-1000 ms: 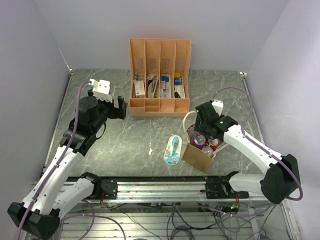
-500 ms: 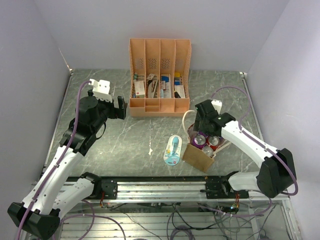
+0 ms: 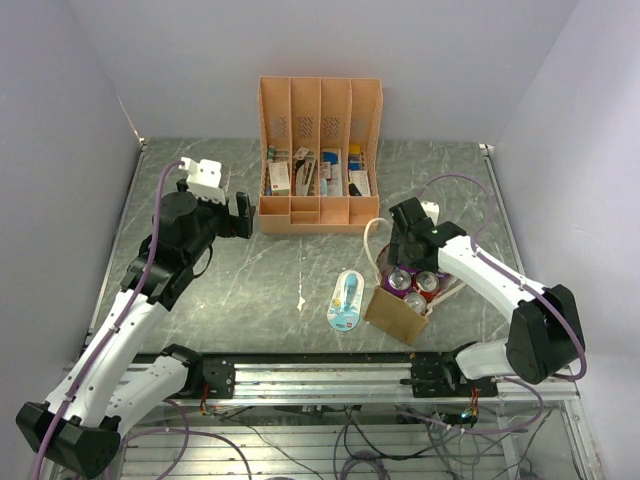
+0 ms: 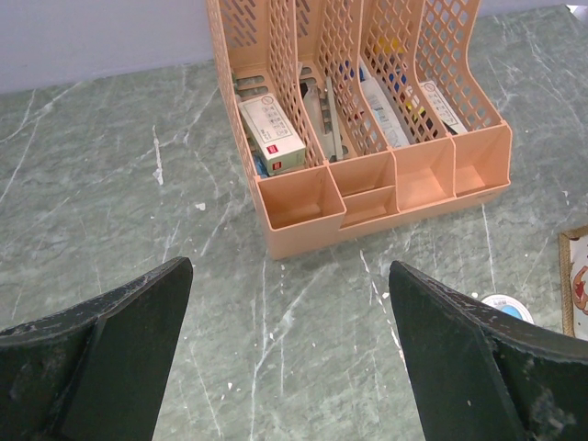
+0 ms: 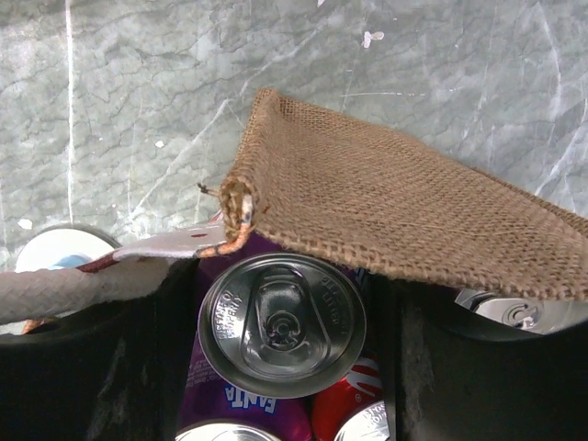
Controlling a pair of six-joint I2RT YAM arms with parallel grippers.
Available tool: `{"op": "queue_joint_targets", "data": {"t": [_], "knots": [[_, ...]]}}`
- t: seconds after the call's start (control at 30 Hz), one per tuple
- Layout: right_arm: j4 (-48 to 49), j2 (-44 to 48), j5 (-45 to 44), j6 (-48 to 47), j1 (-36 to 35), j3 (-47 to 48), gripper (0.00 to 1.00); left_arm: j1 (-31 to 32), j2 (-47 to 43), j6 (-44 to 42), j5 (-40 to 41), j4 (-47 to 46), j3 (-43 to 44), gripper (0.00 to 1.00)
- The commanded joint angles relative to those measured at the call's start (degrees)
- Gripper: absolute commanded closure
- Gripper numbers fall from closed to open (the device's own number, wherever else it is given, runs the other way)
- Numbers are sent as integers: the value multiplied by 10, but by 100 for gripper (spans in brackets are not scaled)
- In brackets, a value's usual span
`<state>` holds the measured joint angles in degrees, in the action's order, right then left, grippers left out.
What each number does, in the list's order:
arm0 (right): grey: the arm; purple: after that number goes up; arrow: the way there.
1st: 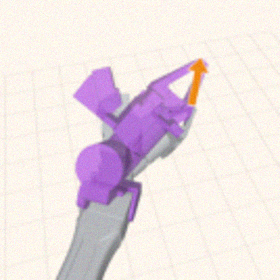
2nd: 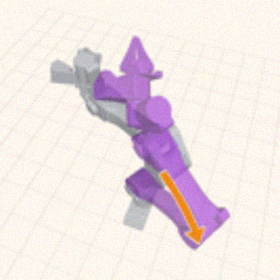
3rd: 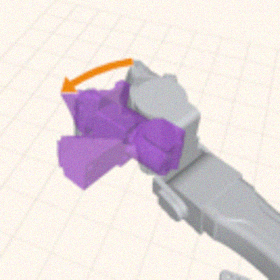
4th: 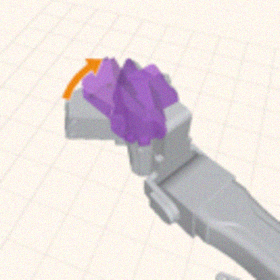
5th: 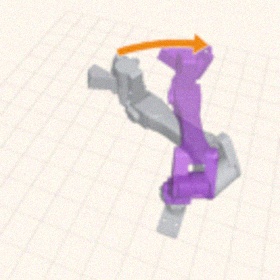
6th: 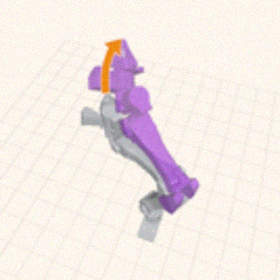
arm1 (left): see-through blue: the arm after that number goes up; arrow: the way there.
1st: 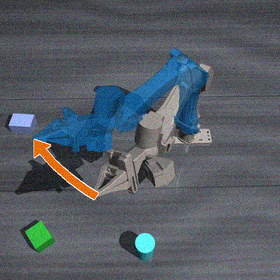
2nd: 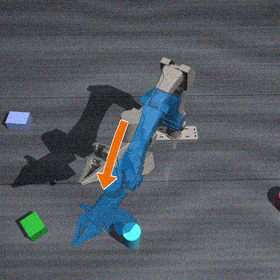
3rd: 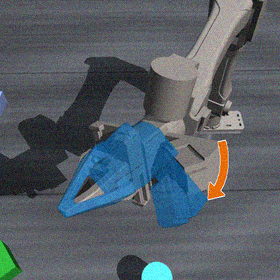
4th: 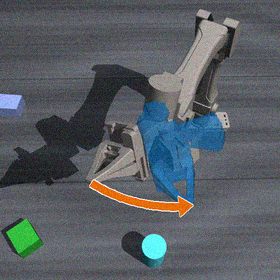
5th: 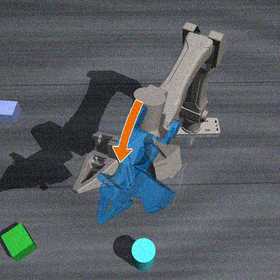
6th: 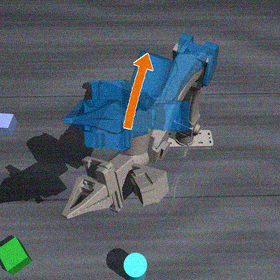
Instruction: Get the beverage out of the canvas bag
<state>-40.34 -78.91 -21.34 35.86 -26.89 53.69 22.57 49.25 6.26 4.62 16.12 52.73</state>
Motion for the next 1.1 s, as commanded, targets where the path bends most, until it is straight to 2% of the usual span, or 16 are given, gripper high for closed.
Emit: {"op": "queue_joint_targets", "data": {"t": [0.0,0.07,0.13,0.3,0.67,0.9,1.07], "knots": [[-5,-36,16,-8,5,-2,40,-6,1,1,-7,-7,11,2],[-17,-32,18,-10,4,11,48,-6,2,1,-10,-9,10,2],[-18,-18,24,-19,4,20,71,-6,4,1,-12,-8,11,2],[-39,23,25,-25,4,64,90,-6,6,2,-11,-8,11,2],[-41,142,-6,2,5,87,100,-6,4,1,-3,-6,12,2],[-33,196,-29,30,5,84,100,-6,5,2,-6,-5,13,2],[-47,216,-63,35,5,115,100,-6,5,2,-6,-5,13,2]]}}
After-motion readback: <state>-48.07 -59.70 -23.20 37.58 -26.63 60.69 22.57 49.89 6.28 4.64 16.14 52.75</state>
